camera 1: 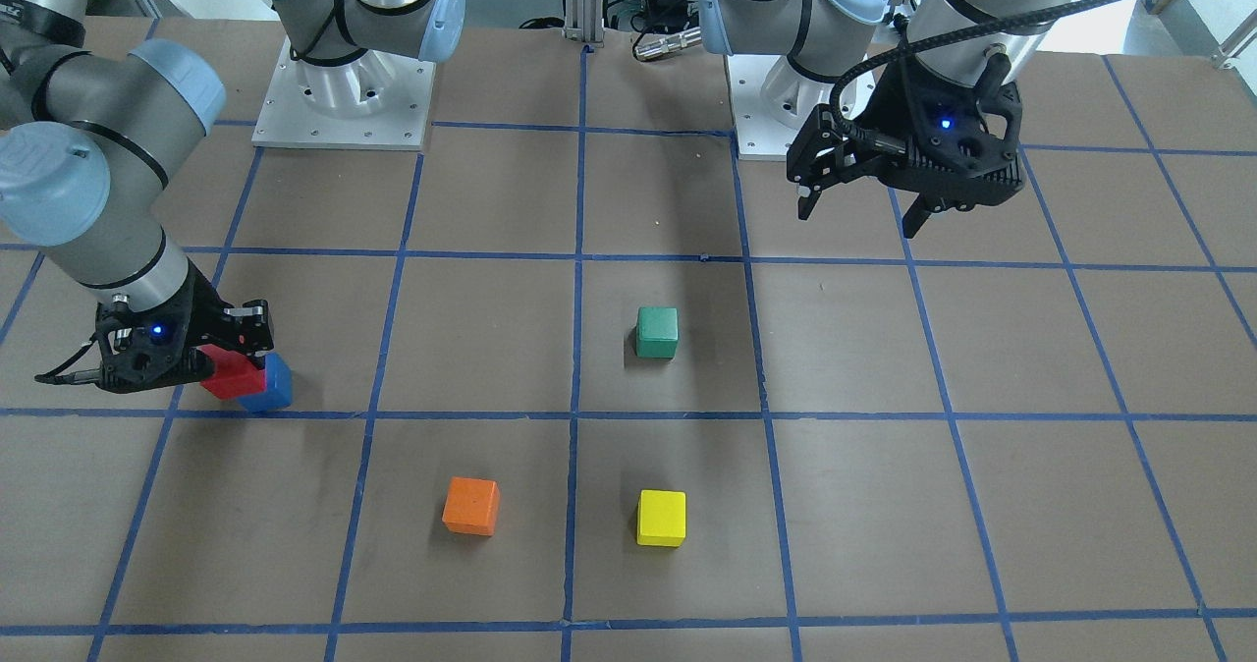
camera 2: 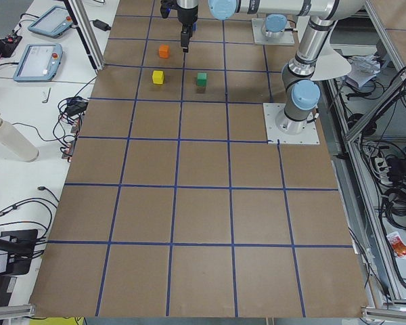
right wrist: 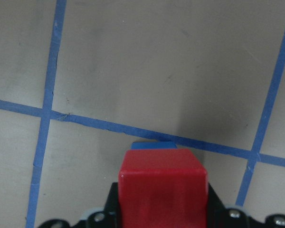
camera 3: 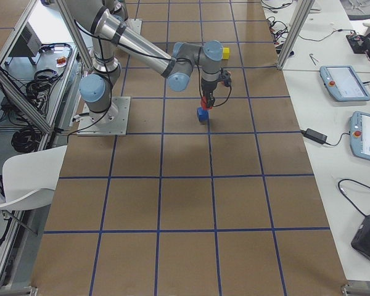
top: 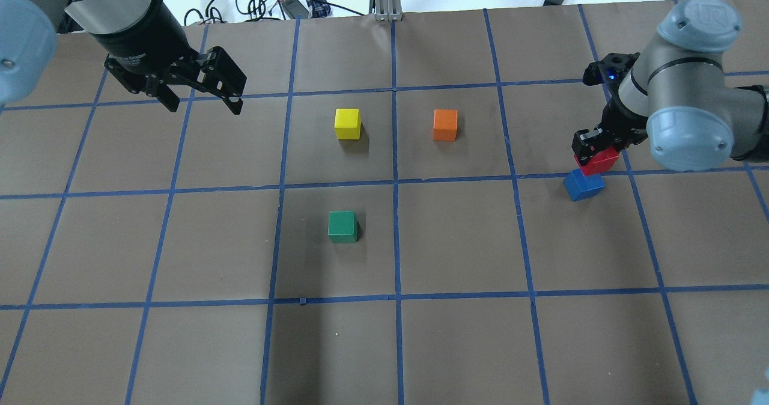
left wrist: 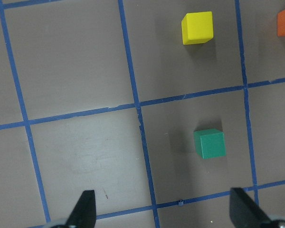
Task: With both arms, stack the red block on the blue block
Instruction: 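Lower the red cube onto the blue cube with the right gripper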
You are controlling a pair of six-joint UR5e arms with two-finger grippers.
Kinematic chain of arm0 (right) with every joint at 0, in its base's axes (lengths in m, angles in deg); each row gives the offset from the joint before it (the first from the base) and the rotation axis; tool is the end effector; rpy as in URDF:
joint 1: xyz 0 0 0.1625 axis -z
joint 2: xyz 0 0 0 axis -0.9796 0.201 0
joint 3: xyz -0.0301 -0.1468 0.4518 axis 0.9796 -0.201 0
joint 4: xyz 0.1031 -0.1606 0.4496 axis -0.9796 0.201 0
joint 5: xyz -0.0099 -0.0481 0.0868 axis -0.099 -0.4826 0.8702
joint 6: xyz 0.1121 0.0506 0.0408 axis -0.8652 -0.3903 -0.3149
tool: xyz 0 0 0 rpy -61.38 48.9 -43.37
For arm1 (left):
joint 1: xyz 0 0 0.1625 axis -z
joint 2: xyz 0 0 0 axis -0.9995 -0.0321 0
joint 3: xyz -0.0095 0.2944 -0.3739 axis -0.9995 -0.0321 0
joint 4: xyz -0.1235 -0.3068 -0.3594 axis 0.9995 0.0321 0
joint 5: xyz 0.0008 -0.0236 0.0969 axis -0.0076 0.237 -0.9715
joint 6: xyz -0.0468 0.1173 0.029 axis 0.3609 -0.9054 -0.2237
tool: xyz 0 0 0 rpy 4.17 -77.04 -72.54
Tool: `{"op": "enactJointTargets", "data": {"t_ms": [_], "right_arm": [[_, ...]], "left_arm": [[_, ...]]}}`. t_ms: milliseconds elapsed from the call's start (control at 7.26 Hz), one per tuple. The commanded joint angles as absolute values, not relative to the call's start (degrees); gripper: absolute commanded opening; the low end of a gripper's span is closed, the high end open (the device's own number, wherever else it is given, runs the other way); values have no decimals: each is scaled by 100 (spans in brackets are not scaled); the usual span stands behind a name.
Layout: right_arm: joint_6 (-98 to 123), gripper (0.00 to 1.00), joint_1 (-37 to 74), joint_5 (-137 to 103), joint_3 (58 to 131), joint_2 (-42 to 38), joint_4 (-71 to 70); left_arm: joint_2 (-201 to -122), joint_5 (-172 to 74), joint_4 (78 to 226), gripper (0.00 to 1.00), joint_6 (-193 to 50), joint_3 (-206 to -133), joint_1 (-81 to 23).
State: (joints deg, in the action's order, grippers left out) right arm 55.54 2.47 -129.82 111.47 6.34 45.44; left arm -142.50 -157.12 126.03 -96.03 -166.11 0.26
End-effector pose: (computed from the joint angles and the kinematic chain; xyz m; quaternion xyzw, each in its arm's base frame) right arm -0.0165 -0.6133 0.2507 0.1084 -0.9941 0.0063 0.0032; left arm -0.1252 -0.5829 0.5243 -0.0712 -0.9969 0.0173 0.0291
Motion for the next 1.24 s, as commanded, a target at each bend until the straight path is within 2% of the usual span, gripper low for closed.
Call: {"op": "enactJointTargets", "data": {"t_ms": [0, 1101], "right_arm": [[5592, 0, 264, -12990, 11150, 526, 4593], [5627, 0, 387, -12973, 11404, 499, 4873]], "left_arm": [[-14256, -15711, 12600, 100, -9600, -16606, 26], [-14265, -15703, 12494, 100, -9600, -16614, 26]]}}
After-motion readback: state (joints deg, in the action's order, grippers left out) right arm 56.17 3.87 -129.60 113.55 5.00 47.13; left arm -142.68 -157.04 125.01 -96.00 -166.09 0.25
